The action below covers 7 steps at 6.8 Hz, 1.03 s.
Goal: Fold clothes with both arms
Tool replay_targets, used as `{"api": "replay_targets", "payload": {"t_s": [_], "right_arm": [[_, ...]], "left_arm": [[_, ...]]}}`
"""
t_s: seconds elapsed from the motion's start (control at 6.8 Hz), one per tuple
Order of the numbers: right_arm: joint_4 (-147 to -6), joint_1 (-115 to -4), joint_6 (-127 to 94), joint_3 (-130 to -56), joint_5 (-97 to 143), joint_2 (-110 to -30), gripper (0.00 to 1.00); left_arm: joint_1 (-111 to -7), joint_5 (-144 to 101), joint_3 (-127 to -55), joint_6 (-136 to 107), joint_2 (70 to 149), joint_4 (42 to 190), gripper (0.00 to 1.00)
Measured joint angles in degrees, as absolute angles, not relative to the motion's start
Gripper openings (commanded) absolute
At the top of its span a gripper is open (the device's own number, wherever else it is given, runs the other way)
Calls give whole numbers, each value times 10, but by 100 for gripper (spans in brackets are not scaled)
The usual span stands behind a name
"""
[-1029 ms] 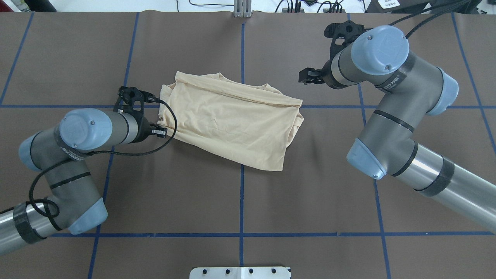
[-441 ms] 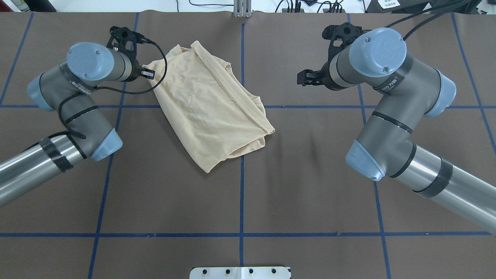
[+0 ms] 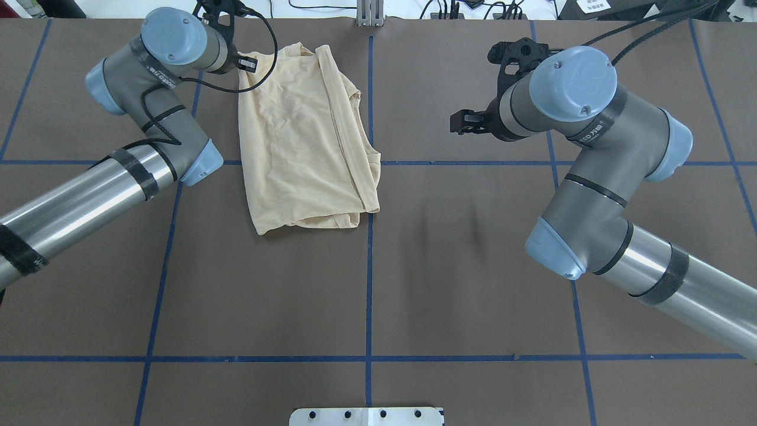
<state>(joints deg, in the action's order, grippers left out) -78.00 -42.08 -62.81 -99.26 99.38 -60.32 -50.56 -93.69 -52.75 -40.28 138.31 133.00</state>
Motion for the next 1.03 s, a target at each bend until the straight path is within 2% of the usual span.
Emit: {"api": "replay_targets", "payload": {"t_s": [0.29, 0.59, 1.03], "right_arm": [[-780, -415, -629, -989, 993, -601, 100], [-780, -411, -638, -970, 990, -583, 100], [-779, -390, -726, -848, 964, -468, 98]], "left_arm": [[-516, -937, -509, -400, 1375, 1373, 100], [-529, -941, -534, -368, 1332, 1422, 100], [-535, -964, -634, -356, 1251, 1427, 100]]}}
